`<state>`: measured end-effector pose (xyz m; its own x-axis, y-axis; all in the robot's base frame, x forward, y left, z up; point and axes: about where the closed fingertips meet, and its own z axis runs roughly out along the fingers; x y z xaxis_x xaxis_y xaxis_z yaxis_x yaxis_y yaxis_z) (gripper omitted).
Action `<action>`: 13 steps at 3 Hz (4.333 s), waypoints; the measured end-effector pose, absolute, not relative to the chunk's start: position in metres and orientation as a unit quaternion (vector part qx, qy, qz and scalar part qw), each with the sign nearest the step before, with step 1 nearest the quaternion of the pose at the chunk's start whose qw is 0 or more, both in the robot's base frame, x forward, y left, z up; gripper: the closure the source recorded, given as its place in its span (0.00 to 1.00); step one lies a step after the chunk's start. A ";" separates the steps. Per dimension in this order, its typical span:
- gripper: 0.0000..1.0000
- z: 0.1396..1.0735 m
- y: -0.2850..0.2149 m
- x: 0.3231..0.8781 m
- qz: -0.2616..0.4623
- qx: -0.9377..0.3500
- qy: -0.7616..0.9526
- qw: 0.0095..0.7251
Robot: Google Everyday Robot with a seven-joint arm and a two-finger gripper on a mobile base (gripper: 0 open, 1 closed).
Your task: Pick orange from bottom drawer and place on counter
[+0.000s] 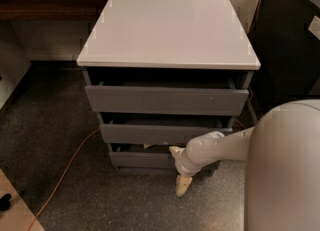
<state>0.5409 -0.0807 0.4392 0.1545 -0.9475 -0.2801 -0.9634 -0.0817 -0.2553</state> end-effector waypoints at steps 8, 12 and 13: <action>0.00 0.267 -0.096 0.597 0.078 -0.701 0.648 0.285; 0.00 0.230 -0.094 0.661 0.020 -0.684 0.657 0.317; 0.00 0.223 -0.091 0.681 0.011 -0.677 0.661 0.323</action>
Offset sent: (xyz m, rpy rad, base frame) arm 0.0167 -0.0282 -0.0608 0.1021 -0.0856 0.0092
